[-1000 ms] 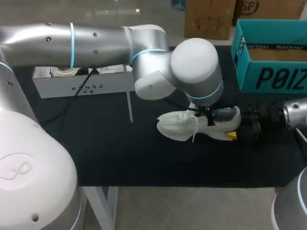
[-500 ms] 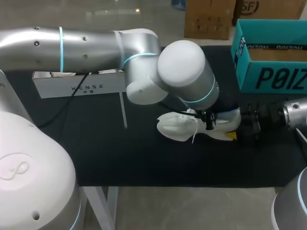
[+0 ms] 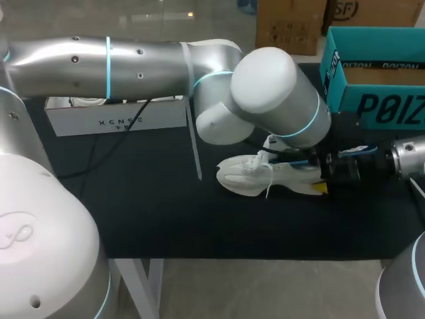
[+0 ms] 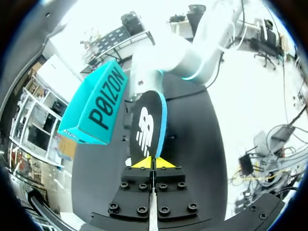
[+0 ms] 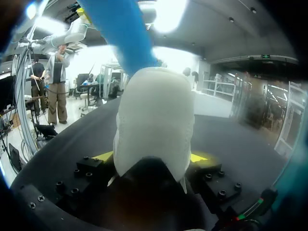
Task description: Take the shoe out of the shoebox, open the shoe tongue, remove and reinsert the insole, then place the shoe into the shoebox
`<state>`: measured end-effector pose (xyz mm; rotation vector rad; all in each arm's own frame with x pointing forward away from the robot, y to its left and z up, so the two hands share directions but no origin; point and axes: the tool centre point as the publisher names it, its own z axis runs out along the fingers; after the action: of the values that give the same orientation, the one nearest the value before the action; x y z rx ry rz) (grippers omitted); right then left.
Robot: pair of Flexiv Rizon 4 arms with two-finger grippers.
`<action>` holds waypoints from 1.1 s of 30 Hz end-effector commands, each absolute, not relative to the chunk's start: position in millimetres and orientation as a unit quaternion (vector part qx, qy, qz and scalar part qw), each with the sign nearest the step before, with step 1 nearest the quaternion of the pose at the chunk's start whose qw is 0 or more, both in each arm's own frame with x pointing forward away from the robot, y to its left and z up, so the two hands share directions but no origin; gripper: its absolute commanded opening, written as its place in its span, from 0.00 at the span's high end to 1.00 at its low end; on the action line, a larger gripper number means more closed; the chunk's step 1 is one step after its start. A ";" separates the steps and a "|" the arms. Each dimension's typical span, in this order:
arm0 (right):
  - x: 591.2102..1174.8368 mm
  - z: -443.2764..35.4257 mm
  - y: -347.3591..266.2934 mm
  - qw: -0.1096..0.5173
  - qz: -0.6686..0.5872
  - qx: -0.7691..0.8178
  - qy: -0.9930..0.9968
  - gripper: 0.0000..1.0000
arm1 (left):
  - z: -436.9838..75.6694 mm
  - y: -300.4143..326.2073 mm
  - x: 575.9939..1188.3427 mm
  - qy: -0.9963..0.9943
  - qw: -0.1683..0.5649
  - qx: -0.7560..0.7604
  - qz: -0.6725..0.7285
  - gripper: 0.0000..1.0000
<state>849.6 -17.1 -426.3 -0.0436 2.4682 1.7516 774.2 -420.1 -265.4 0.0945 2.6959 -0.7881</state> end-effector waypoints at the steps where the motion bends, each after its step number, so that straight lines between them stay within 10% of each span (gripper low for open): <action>1: 851.2 -430.7 -16.6 0.058 0.577 -0.014 0.815 1.00 | -242.3 -414.3 777.0 0.944 0.115 0.043 -0.307 1.00; 13: 851.2 -430.7 -16.6 0.058 0.577 -0.014 0.815 1.00 | -174.5 -360.7 802.0 0.921 0.005 -0.024 -0.390 1.00; 33: 851.2 -430.7 -16.6 0.058 0.577 -0.014 0.815 1.00 | -137.9 -315.0 831.2 0.903 0.043 -0.098 -0.415 1.00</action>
<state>849.7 -17.2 -426.4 -0.0433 2.4682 1.7514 832.8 -316.9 -139.3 -0.2989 2.7636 -1.2757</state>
